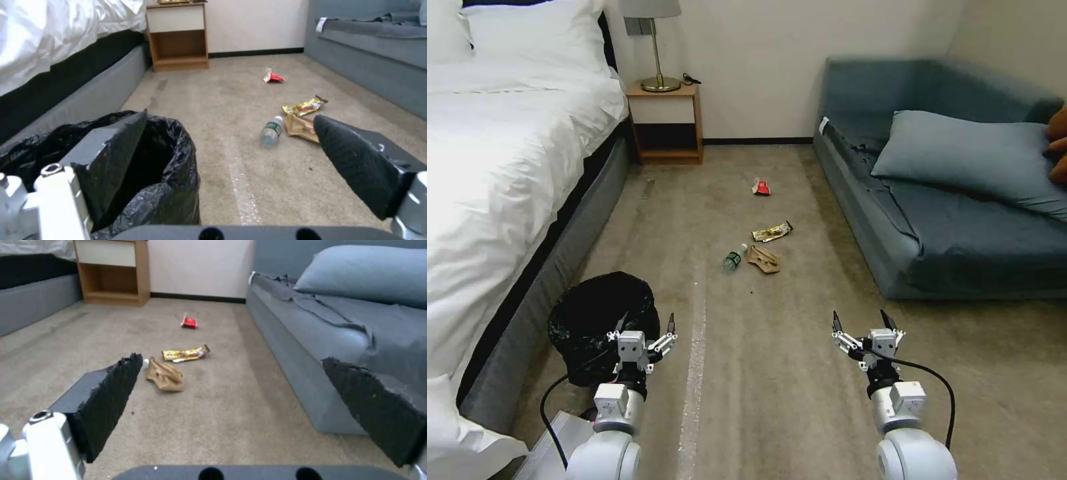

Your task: Pick up the trash bin, then pick up the garbage on the floor and place it into the trash bin.

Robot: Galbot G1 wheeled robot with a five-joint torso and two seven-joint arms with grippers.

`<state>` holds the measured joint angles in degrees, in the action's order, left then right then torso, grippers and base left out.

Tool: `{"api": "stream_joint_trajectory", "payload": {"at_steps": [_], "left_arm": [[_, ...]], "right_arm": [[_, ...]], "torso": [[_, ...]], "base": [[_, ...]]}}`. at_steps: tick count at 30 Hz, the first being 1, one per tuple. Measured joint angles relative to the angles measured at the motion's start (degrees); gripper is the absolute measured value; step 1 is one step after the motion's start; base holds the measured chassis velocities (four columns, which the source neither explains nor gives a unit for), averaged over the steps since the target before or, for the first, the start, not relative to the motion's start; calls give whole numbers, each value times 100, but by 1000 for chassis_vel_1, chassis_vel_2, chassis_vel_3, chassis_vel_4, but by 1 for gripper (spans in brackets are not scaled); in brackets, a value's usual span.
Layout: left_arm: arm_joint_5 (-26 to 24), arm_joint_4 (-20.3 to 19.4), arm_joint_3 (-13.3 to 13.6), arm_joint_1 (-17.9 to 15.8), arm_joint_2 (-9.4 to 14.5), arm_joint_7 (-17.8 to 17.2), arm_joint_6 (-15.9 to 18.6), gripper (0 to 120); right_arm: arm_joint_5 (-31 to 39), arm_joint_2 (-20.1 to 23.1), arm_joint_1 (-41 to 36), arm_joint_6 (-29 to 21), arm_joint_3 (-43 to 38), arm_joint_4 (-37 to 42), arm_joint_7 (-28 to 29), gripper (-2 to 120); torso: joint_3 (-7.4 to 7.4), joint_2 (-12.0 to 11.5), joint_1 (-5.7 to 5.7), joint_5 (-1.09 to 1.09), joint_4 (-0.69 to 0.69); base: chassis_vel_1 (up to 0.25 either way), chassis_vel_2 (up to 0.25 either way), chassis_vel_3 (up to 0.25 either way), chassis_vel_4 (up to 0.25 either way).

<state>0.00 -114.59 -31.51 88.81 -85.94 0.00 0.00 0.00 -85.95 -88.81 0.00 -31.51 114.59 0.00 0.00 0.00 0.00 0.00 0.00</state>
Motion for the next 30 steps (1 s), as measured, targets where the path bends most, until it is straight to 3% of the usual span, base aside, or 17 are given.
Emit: {"api": "stream_joint_trajectory", "payload": {"at_steps": [23,30], "left_arm": [[0,0,0,0,0,0,0,100],[-8,16,2,-50,25,-34,0,89]], "right_arm": [[0,0,0,0,0,0,0,100],[13,7,36,45,-10,-36,15,100]], "torso": [[0,0,0,0,0],[0,0,0,0,0]], "base": [[0,0,0,0],[0,0,0,0]]}}
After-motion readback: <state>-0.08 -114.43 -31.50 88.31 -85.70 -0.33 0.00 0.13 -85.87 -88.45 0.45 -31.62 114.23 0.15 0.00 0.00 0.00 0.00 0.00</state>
